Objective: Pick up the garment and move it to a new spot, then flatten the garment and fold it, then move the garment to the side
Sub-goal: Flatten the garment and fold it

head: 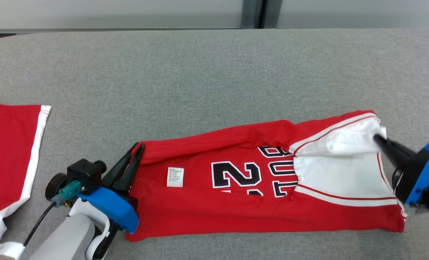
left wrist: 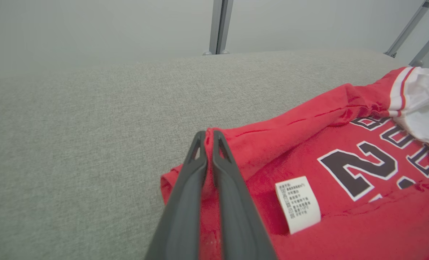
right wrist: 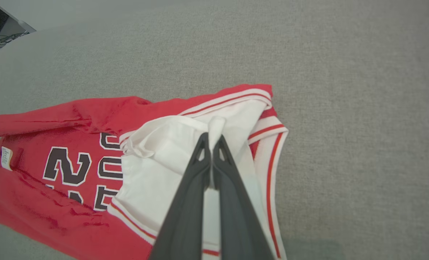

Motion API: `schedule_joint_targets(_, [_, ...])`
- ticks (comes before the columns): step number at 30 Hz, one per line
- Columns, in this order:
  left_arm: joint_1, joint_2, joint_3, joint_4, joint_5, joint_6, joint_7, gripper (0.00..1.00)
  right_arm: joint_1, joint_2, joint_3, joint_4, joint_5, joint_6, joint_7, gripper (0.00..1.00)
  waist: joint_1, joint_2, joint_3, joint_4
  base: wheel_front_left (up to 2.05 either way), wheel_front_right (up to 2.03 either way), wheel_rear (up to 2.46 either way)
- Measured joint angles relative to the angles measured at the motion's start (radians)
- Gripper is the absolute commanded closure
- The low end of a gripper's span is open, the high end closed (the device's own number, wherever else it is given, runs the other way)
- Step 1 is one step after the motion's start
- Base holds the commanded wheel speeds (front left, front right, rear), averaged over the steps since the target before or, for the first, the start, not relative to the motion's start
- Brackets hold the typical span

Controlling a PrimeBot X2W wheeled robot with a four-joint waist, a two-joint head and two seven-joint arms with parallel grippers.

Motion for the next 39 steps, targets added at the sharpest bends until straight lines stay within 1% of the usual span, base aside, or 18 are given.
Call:
schedule_joint_targets(7, [0.023,0.008,-0.004,0.037,0.001,-0.002,-0.018,1.00,0.116,0.067,-0.026,-0.103,-0.018,0.000,0.040,1.00,0.0000,0.0000,-0.021,-0.017,0.00,0.00,0.00])
schedule_joint_targets(12, [0.026,0.006,-0.003,0.067,0.011,-0.003,-0.027,1.00,0.184,0.110,-0.047,-0.139,-0.029,0.000,0.064,1.00,0.0000,0.0000,-0.034,-0.021,0.00,0.00,0.00])
schedule_joint_targets(16, [0.027,0.000,0.002,0.089,0.018,0.001,-0.032,1.00,0.235,0.134,-0.062,-0.156,-0.051,0.000,0.106,1.00,0.0001,0.0000,-0.043,-0.024,0.00,0.00,0.00])
schedule_joint_targets(17, [0.029,-0.002,0.002,0.096,0.018,0.001,-0.034,0.85,0.247,0.142,-0.063,-0.159,-0.055,0.000,0.116,1.00,0.0001,0.0000,-0.045,-0.026,0.00,0.00,0.00])
schedule_joint_targets(18, [0.033,-0.004,0.002,0.102,0.018,0.001,-0.034,0.54,0.257,0.146,-0.063,-0.163,-0.060,0.000,0.127,0.61,0.0001,0.0000,-0.047,-0.027,0.00,0.00,0.00])
schedule_joint_targets(19, [0.036,-0.006,0.002,0.108,0.018,0.002,-0.034,0.00,0.265,0.152,-0.066,-0.166,-0.067,0.000,0.136,0.00,0.0001,0.0000,-0.049,-0.029,0.00,0.00,0.00])
schedule_joint_targets(21, [0.038,-0.012,0.007,0.117,0.016,0.004,-0.035,0.00,0.278,0.166,-0.077,-0.173,-0.078,0.000,0.153,0.00,0.0001,0.0000,-0.052,-0.031,0.00,0.00,0.00])
schedule_joint_targets(25, [0.066,-0.035,0.046,0.113,-0.012,0.029,-0.036,0.00,0.291,0.184,-0.091,-0.195,-0.091,0.000,0.165,0.00,0.0001,-0.0001,-0.064,-0.033,0.00,0.00,0.00])
schedule_joint_targets(27, [0.089,-0.052,0.081,0.100,-0.041,0.045,-0.037,0.00,0.293,0.191,-0.095,-0.207,-0.099,0.000,0.159,0.00,0.0001,0.0000,-0.073,-0.034,0.00,0.00,0.00])
schedule_joint_targets(30, [0.120,-0.075,0.167,0.047,-0.056,0.059,-0.039,0.00,0.287,0.198,-0.114,-0.223,-0.117,0.000,0.109,0.00,0.0001,0.0000,-0.086,-0.032,0.00,0.00,0.00])
schedule_joint_targets(35, [0.192,-0.135,0.304,-0.057,-0.004,0.072,-0.039,0.00,0.257,0.226,-0.173,-0.197,-0.171,0.000,0.014,0.00,0.0001,0.0000,-0.113,-0.021,0.00,0.00,0.00])
schedule_joint_targets(39, [0.234,-0.178,0.391,-0.092,0.061,0.070,-0.039,0.00,0.233,0.236,-0.193,-0.147,-0.214,0.000,-0.043,0.00,0.0001,0.0000,-0.133,-0.011,0.00,0.00,0.00])
